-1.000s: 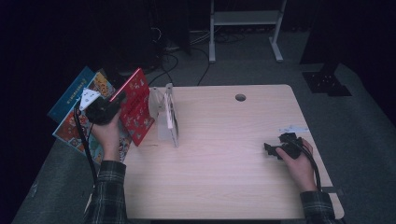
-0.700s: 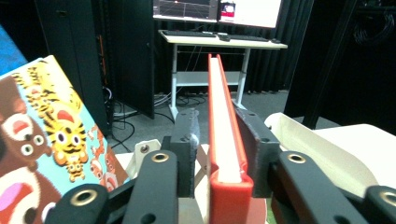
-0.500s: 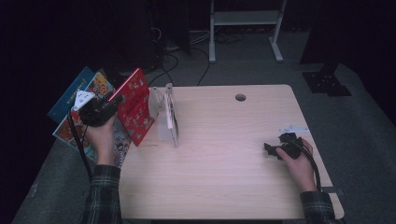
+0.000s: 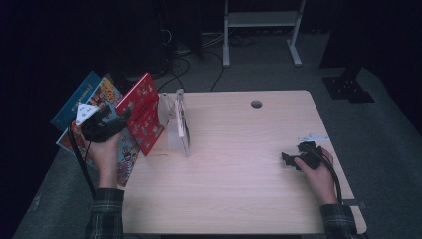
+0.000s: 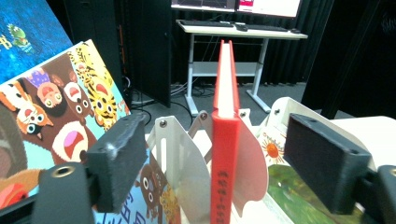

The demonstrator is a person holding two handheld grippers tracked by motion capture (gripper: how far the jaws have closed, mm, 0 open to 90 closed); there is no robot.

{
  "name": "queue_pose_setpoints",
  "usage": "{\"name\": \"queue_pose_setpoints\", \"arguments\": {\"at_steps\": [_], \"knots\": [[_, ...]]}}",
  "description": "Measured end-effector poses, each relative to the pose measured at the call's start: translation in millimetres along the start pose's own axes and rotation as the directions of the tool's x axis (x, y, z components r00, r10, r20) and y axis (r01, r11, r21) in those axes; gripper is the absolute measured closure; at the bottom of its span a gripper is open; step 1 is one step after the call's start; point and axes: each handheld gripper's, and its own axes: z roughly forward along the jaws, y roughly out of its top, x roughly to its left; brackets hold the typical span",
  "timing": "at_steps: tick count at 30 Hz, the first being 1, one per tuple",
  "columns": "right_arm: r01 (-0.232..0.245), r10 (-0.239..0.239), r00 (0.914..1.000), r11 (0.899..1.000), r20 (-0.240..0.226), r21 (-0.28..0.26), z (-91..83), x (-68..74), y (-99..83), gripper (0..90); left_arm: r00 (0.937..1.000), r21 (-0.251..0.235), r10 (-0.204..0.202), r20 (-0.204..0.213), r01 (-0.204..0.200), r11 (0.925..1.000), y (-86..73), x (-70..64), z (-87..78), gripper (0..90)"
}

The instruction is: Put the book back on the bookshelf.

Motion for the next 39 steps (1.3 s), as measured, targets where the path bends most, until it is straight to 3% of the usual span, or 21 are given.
{"name": "queue_pose_setpoints", "arguments": {"at_steps": [4, 14, 33, 39], "knots": [[0.001, -0.001, 1.0000, 1.000, 0.000, 0.000, 0.0, 0.0, 0.0, 8.8, 0.9999, 0.012, -0.010, -0.004, 0.010, 0.9999, -1.0, -3.9, -8.6, 10.7], [0.000, 0.000, 1.0000, 1.000, 0.000, 0.000, 0.0, 0.1, 0.0, 8.8, 0.9997, 0.041, -0.009, 0.022, 0.008, 0.9991, -13.0, -15.0, -28.1, 2.6], [0.001, -0.001, 1.0000, 1.000, 0.000, 0.000, 0.0, 0.0, 0.0, 8.8, 0.9974, 0.060, 0.032, 0.064, -0.036, 0.9976, -40.6, -39.3, -58.0, 1.1], [0.000, 0.000, 1.0000, 1.000, 0.000, 0.000, 0.0, 0.0, 0.0, 8.8, 0.9965, 0.072, 0.032, 0.077, -0.038, 0.9967, -45.4, -43.3, -59.8, 1.1]]}}
